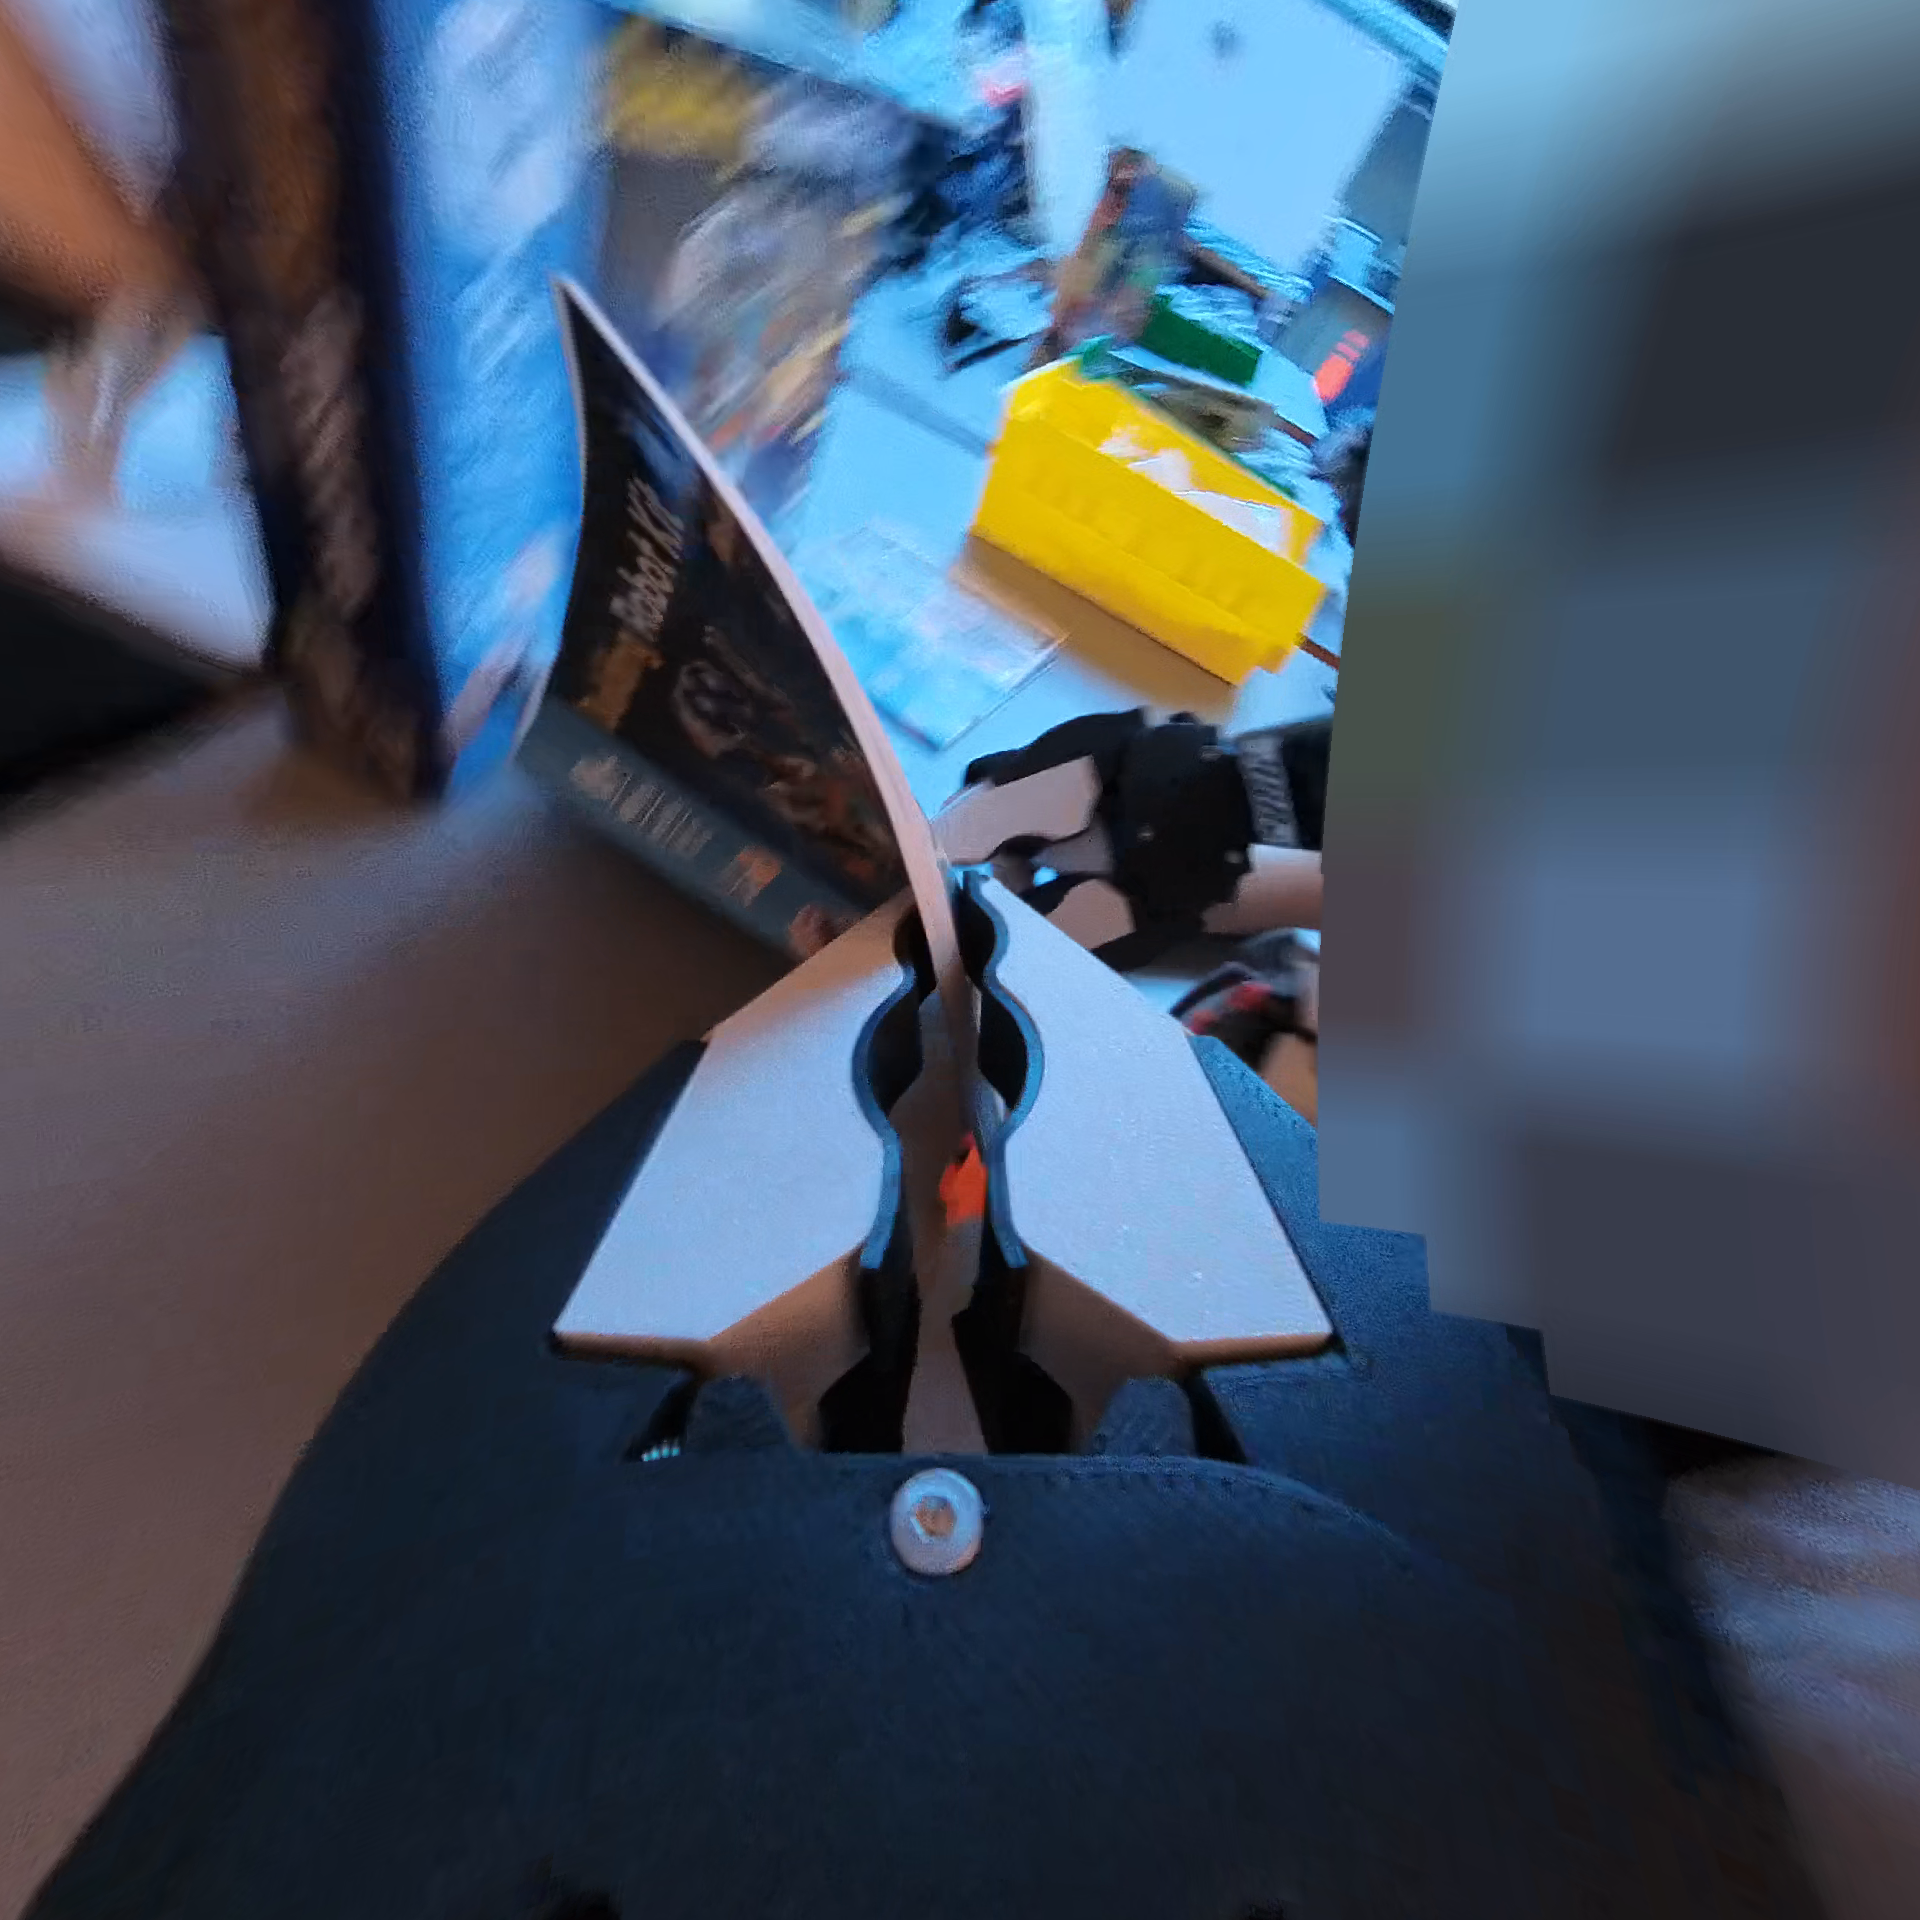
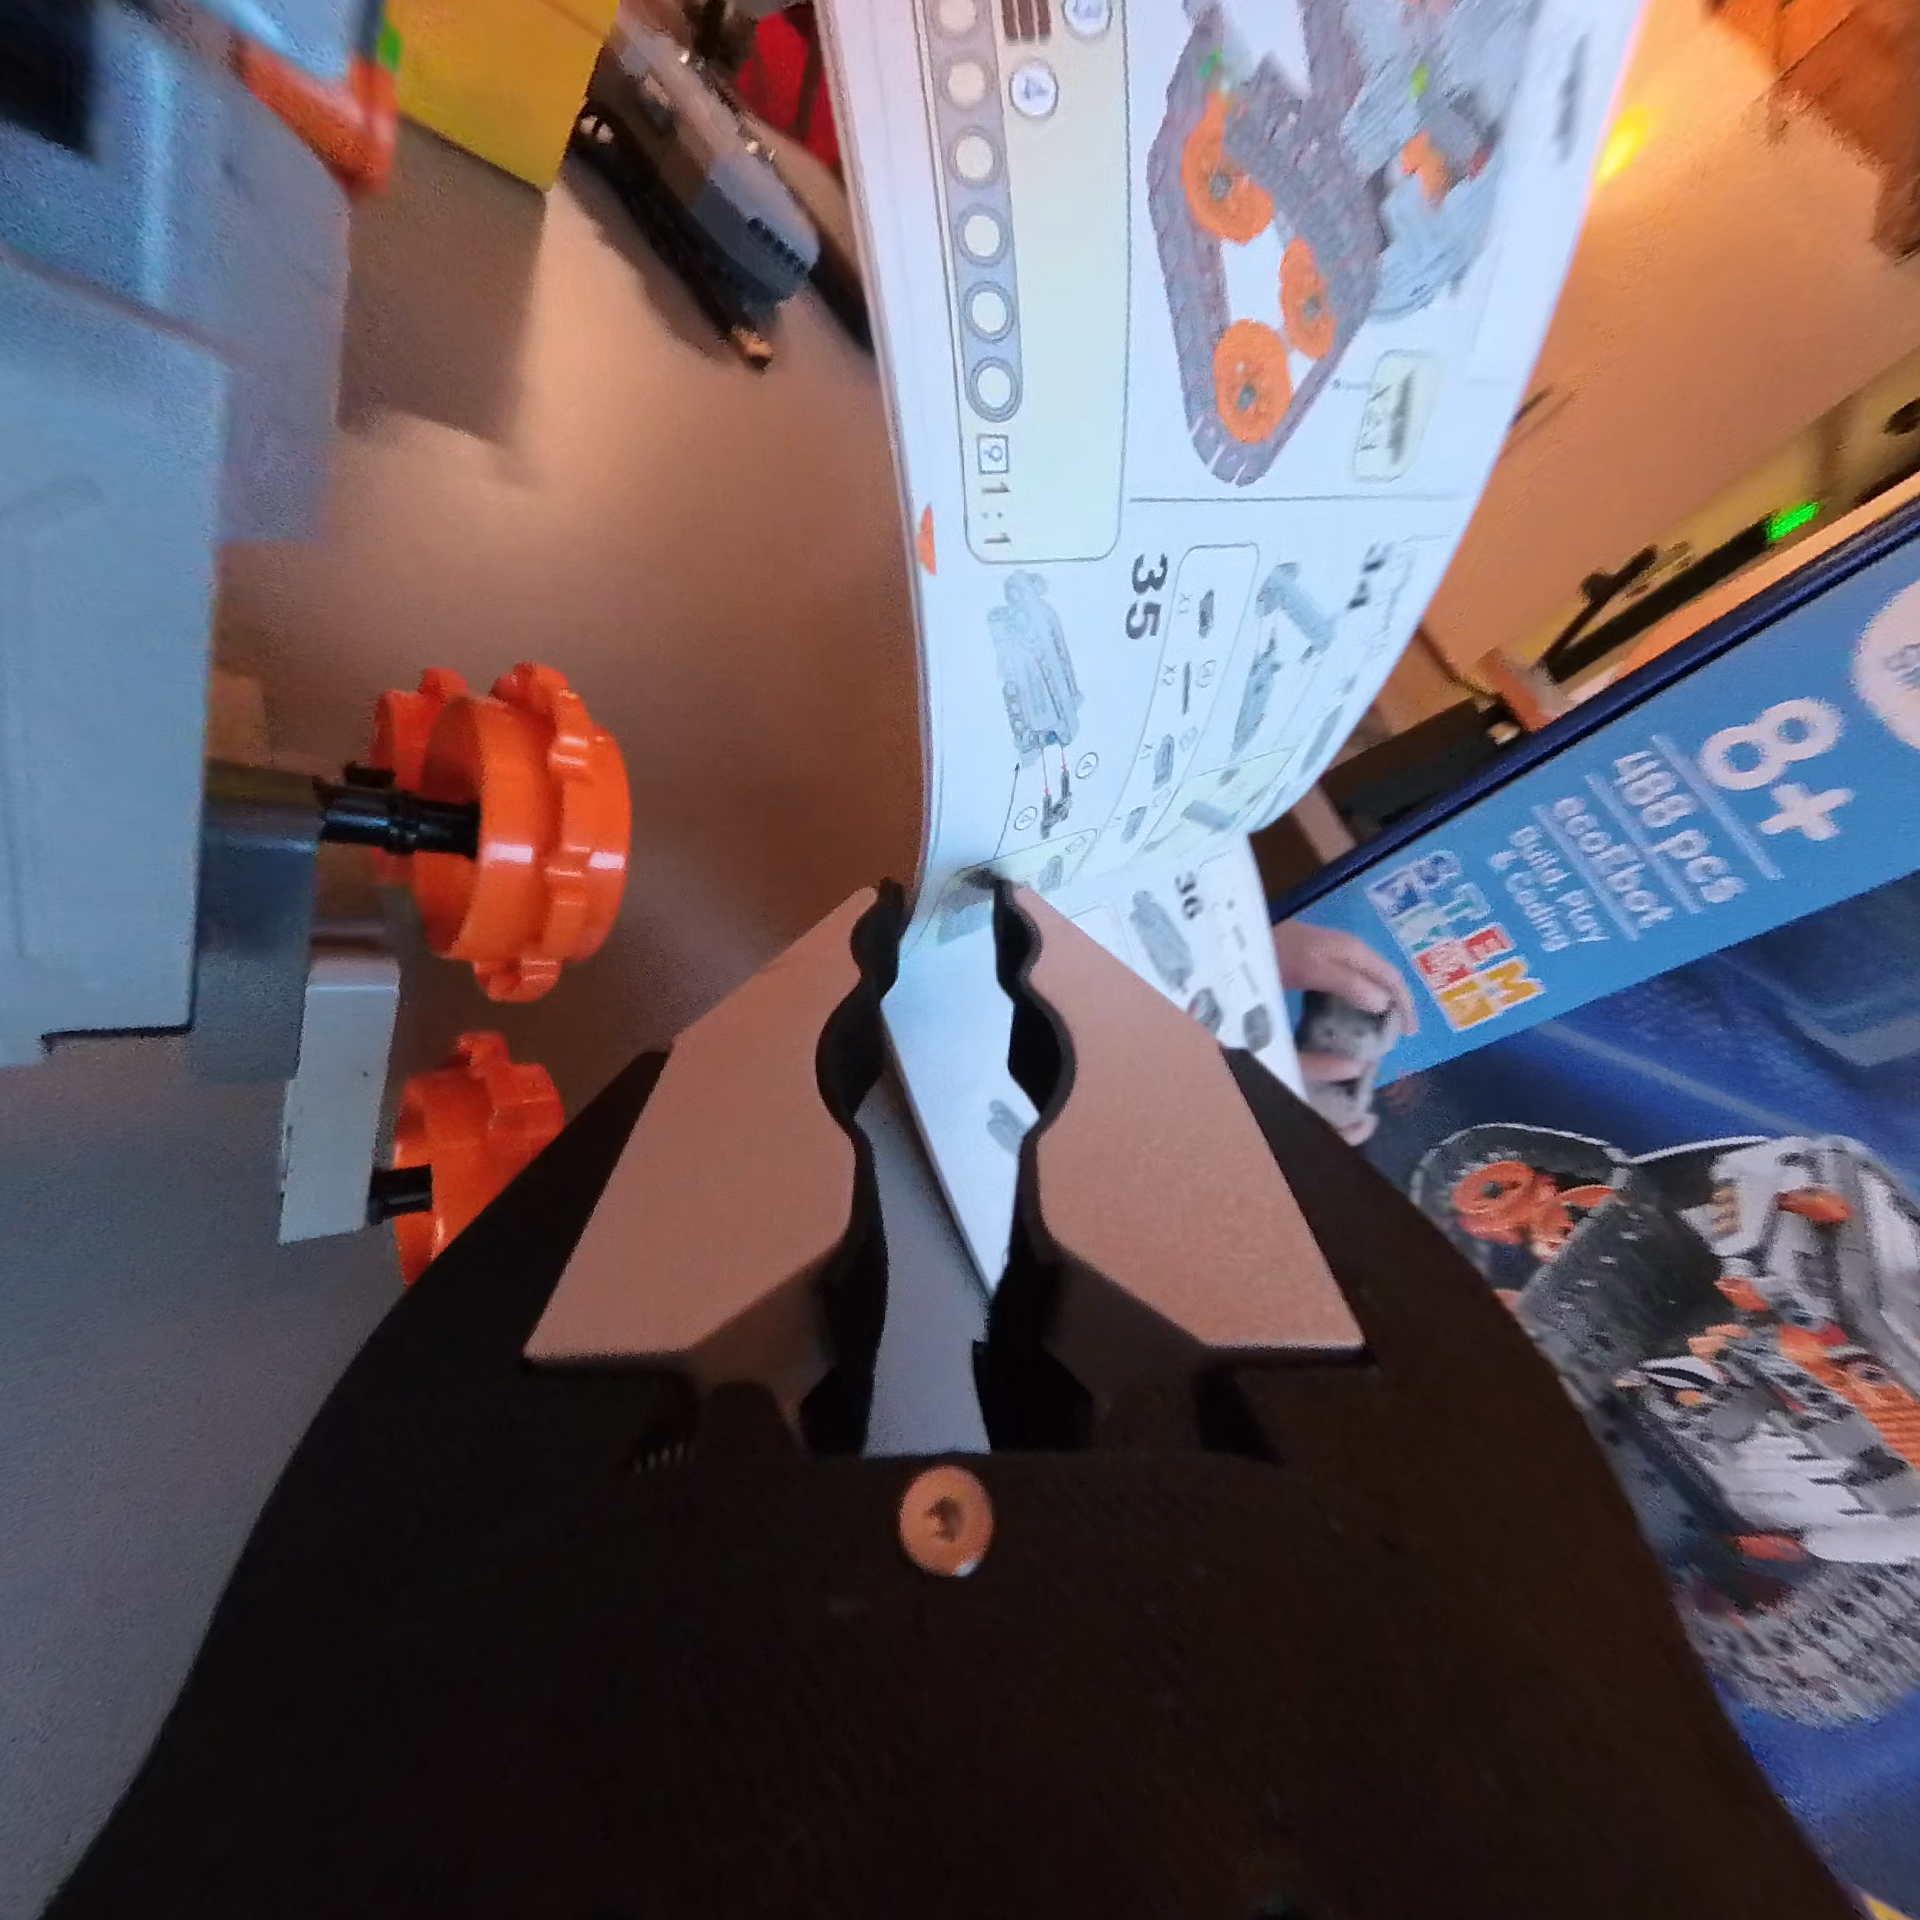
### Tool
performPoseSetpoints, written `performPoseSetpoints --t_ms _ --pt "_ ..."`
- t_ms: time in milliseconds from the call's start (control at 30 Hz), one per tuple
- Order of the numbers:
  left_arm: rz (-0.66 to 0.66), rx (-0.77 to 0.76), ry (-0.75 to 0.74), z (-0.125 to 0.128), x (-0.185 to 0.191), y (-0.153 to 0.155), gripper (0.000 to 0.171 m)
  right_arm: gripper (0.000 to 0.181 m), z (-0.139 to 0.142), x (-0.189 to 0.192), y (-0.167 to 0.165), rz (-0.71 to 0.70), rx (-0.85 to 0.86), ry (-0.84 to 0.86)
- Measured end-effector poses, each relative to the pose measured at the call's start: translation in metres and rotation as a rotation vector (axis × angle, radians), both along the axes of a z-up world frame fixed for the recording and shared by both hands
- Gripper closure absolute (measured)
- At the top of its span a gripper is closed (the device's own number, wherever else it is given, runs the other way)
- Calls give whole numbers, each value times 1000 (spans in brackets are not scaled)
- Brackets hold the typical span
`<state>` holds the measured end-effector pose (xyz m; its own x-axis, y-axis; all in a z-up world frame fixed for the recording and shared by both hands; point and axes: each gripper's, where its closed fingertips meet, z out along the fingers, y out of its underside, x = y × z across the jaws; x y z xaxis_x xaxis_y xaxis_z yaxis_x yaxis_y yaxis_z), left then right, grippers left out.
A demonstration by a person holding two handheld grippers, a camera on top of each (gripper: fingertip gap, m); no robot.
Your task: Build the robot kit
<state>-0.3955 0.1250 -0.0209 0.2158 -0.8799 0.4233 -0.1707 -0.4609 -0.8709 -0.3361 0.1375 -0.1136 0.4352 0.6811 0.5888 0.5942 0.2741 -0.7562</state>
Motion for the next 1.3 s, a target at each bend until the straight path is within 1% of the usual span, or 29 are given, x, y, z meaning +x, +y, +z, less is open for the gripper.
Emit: performPoseSetpoints --t_ms 67,100,133,167,233,267,300,333,367,400,433,467,500,567,633,700,767,833,933,1033,1100,1200,1300 --pt "85 -228 66 -28 -17 18 170 162 -9 -2 0 14 -55 -16" --pt "105 -341 56 -38 -24 22 170 159 -9 -3 -1 21 -57 -15" --pt "122 -453 36 -47 -30 25 171 161 -7 -4 -3 31 -43 -8" --pt "133 -521 9 -54 -34 28 171 160 -6 -3 -5 38 -39 -9" --pt "145 -595 -16 -70 -42 35 171 160 -8 7 -6 3 -69 -40" --pt "168 -625 4 -81 -47 38 171 159 -6 15 -6 -32 -107 -52" --pt "199 -644 69 -95 -53 39 169 157 -2 24 -9 -64 -171 -45" --pt "219 -628 147 -109 -58 38 170 153 3 35 -16 -100 -260 -13" --pt "240 -618 217 -121 -62 37 167 148 9 45 -29 -121 -359 51" --pt "263 -615 282 -131 -67 36 157 147 16 51 -48 -106 -452 141" --pt "265 -617 303 -133 -66 33 151 148 21 56 -72 -70 -540 221" --pt "255 -615 303 -129 -63 29 141 148 22 62 -96 -32 -615 267" --pt "254 -604 320 -126 -61 27 129 148 16 69 -119 -17 -675 266" --pt "310 -538 420 -126 -67 27 119 147 -6 91 -154 -75 -755 178" --pt "396 -443 557 -129 -82 32 113 147 -23 100 -186 -75 -838 108" --pt "456 -358 625 -122 -92 36 110 146 -31 96 -206 -49 -853 72" --pt "490 -325 621 -112 -97 34 111 146 -35 90 -210 -6 -761 9" --pt "500 -323 581 -103 -99 26 114 150 -37 86 -208 28 -694 -37" --pt "529 -339 494 -93 -108 2 120 152 -43 84 -207 89 -731 -60" --pt "551 -366 366 -83 -116 -35 123 154 -44 85 -208 145 -788 -44" --pt "554 -357 238 -68 -118 -62 125 157 -42 84 -208 186 -798 -31" --pt "569 -281 91 -43 -123 -95 126 158 -46 85 -206 208 -801 -70" --pt "573 -174 42 -26 -129 -121 129 159 -49 82 -205 231 -808 -74"
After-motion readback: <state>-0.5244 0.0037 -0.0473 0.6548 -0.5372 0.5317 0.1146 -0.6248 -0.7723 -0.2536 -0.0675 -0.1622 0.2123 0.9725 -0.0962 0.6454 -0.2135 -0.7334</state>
